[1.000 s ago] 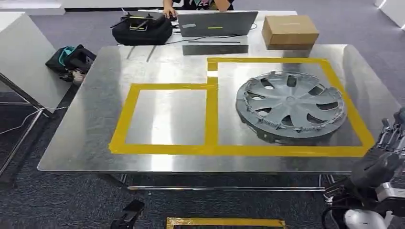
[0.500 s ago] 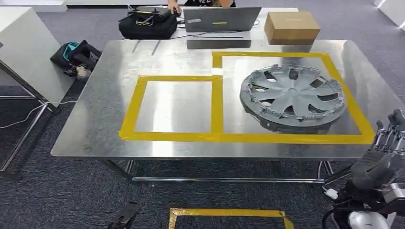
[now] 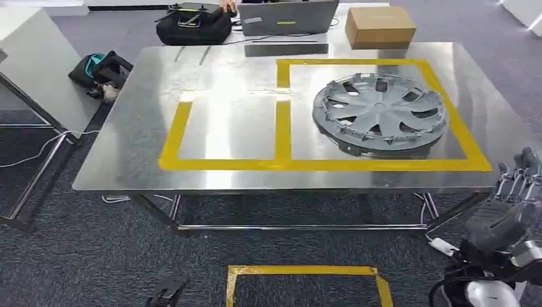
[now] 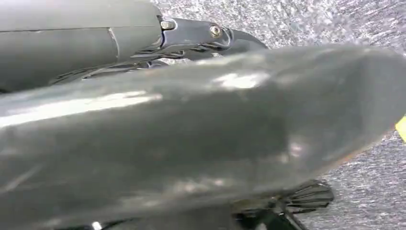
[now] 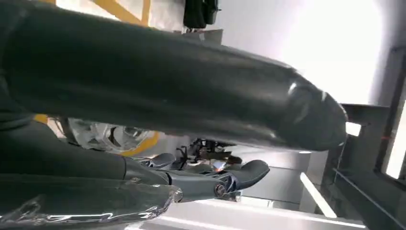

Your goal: Take the parts from the cabinet and place them on the table.

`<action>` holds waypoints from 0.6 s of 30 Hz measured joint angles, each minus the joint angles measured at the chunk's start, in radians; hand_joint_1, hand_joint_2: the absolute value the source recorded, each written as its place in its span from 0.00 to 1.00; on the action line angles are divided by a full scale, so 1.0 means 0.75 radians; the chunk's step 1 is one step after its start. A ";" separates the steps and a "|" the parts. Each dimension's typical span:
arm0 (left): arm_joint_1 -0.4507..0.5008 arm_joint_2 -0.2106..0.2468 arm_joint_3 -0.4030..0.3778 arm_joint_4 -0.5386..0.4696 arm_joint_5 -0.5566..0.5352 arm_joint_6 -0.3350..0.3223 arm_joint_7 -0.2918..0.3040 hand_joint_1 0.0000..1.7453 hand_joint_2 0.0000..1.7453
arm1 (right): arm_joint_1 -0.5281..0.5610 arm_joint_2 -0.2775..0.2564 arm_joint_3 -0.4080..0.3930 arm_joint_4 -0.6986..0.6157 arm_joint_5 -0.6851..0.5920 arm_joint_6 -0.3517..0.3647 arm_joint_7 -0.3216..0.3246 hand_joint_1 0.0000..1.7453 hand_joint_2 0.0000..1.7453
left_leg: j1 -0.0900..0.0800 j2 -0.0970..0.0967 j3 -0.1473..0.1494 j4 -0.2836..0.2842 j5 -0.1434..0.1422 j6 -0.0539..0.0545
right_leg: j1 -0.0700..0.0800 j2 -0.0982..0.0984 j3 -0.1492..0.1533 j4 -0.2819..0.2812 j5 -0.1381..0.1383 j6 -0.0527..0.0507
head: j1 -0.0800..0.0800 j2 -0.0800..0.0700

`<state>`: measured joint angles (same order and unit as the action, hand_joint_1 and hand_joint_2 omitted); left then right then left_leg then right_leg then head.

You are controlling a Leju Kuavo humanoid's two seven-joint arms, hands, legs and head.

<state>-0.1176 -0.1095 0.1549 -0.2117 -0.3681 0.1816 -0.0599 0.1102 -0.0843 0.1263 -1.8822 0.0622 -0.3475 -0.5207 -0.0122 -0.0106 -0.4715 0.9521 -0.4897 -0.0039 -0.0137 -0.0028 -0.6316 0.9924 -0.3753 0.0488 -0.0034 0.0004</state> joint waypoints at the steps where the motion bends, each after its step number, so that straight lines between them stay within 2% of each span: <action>1: 0.000 0.000 0.000 0.000 -0.001 0.000 0.000 0.00 0.00 | 0.000 0.001 0.000 0.002 -0.004 0.003 0.000 0.00 0.00 | -0.005 -0.001 -0.011 -0.001 0.004 0.004 | -0.002 -0.002 -0.008 -0.003 0.014 0.005 | -0.002 0.000; 2: 0.003 0.001 0.000 0.000 -0.002 0.000 0.000 0.00 0.00 | 0.002 0.002 0.000 0.004 -0.005 0.003 -0.001 0.00 0.00 | -0.006 0.000 -0.021 -0.004 0.012 0.014 | -0.002 -0.002 -0.015 -0.009 0.029 0.013 | 0.002 0.000; 3: 0.009 0.001 0.001 0.000 -0.002 0.002 0.000 0.00 0.00 | 0.005 0.002 -0.002 0.004 -0.006 0.003 -0.001 0.00 0.00 | 0.005 0.007 -0.027 -0.021 0.031 0.028 | -0.004 0.002 -0.026 -0.008 0.025 0.020 | -0.001 0.000; 4: 0.013 0.001 0.001 0.000 -0.002 0.003 0.000 0.00 0.00 | 0.010 0.002 -0.005 0.006 -0.006 0.004 -0.003 0.00 0.00 | 0.004 0.014 -0.038 -0.021 0.043 0.036 | -0.006 0.001 -0.046 0.022 -0.033 0.026 | 0.002 0.000; 5: 0.014 0.001 0.001 0.001 -0.004 0.004 0.000 0.00 0.00 | 0.012 0.002 -0.008 0.009 -0.005 0.005 -0.004 0.00 0.00 | 0.003 0.017 -0.048 -0.020 0.054 0.050 | -0.006 0.002 -0.062 0.106 -0.122 0.031 | 0.010 0.000; 6: 0.014 0.001 0.001 0.001 -0.004 0.004 0.000 0.00 0.00 | 0.012 0.002 -0.009 0.010 -0.004 0.005 -0.005 0.00 0.00 | 0.002 0.021 -0.058 -0.020 0.064 0.053 | -0.006 0.002 -0.086 0.210 -0.196 0.035 | 0.011 0.000; 7: 0.013 0.000 0.001 0.000 -0.006 0.004 0.000 0.00 0.00 | 0.012 0.002 -0.009 0.012 -0.002 0.006 -0.005 0.00 0.00 | 0.001 0.027 -0.071 -0.020 0.074 0.053 | -0.006 0.002 -0.108 0.313 -0.250 0.038 | 0.009 0.000; 8: 0.013 -0.001 0.001 0.000 -0.008 0.003 0.000 0.00 0.00 | 0.013 0.002 -0.009 0.013 -0.002 0.007 -0.005 0.00 0.00 | 0.000 0.036 -0.084 -0.019 0.086 0.053 | -0.006 0.002 -0.118 0.388 -0.273 0.042 | 0.011 0.000; 9: 0.014 -0.001 0.001 0.001 -0.009 0.003 0.000 0.00 0.00 | 0.016 0.002 -0.009 0.016 -0.002 0.007 -0.005 0.00 0.00 | -0.001 0.046 -0.101 -0.019 0.099 0.052 | -0.006 0.002 -0.105 0.414 -0.250 0.045 | 0.009 0.000; 10: 0.014 -0.001 0.001 0.001 -0.009 0.003 0.000 0.00 0.00 | 0.018 0.002 -0.009 0.017 -0.002 0.007 -0.005 0.00 0.00 | 0.000 0.056 -0.117 -0.018 0.109 0.050 | -0.006 0.001 -0.074 0.392 -0.210 0.047 | 0.010 0.000; 11: 0.014 -0.002 0.001 0.001 -0.009 0.003 0.000 0.00 0.00 | 0.020 0.002 -0.011 0.017 -0.004 0.006 -0.005 0.00 0.00 | 0.001 0.066 -0.134 -0.015 0.120 0.046 | -0.007 -0.004 -0.020 0.331 -0.161 0.049 | 0.010 0.000; 12: 0.014 -0.003 0.002 0.001 -0.009 0.003 -0.002 0.00 0.00 | 0.021 0.005 -0.016 0.017 -0.009 0.005 -0.003 0.00 0.00 | 0.003 0.077 -0.153 -0.007 0.130 0.038 | -0.008 -0.022 0.077 0.207 -0.119 0.054 | 0.010 0.000; 13: 0.014 -0.002 0.002 0.000 -0.010 0.003 -0.005 0.00 0.00 | 0.022 0.008 -0.022 0.017 -0.020 0.005 -0.001 0.00 0.00 | -0.001 0.085 -0.163 0.004 0.135 0.030 | -0.009 -0.071 0.162 0.095 -0.135 0.059 | 0.011 0.000; 14: 0.016 -0.002 0.002 0.000 -0.010 0.003 -0.008 0.00 0.00 | 0.020 0.010 -0.027 0.016 -0.028 0.005 0.003 0.00 0.00 | -0.007 0.092 -0.175 0.020 0.136 0.025 | 0.001 -0.085 0.231 -0.004 -0.168 0.059 | 0.016 0.000; 15: 0.017 -0.001 0.002 0.000 -0.010 0.003 -0.011 0.00 0.00 | 0.024 0.013 -0.033 0.016 -0.034 0.005 0.003 0.00 0.00 | -0.009 0.104 -0.179 0.025 0.143 0.017 | 0.000 -0.078 0.237 -0.032 -0.195 0.032 | 0.012 0.000; 16: 0.017 0.000 0.002 0.000 -0.010 0.003 -0.012 0.00 0.00 | 0.036 0.014 -0.042 0.017 -0.042 0.005 0.004 0.00 0.00 | -0.006 0.116 -0.181 0.027 0.152 0.012 | 0.003 -0.063 0.211 -0.024 -0.191 0.023 | 0.015 0.000; 17: 0.017 0.001 0.002 0.000 -0.010 0.003 -0.014 0.00 0.00 | 0.048 0.015 -0.049 0.017 -0.045 0.005 0.005 0.00 0.00 | -0.004 0.127 -0.181 0.026 0.156 0.010 | 0.004 -0.051 0.201 -0.015 -0.190 0.016 | 0.014 0.000; 18: 0.017 0.000 0.002 0.000 -0.011 0.003 -0.015 0.00 0.00 | 0.056 0.016 -0.056 0.017 -0.050 0.005 0.005 0.00 0.00 | -0.003 0.138 -0.185 0.032 0.153 0.004 | 0.000 -0.039 0.193 -0.017 -0.181 0.000 | 0.015 0.000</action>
<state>-0.1049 -0.1095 0.1560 -0.2117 -0.3761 0.1839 -0.0713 0.1519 -0.0721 0.0843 -1.8696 0.0248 -0.3441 -0.5173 -0.0146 0.0929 -0.6100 0.9758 -0.3747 -0.0010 -0.0140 -0.0321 -0.4867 0.9795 -0.5112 0.0484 0.0080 0.0004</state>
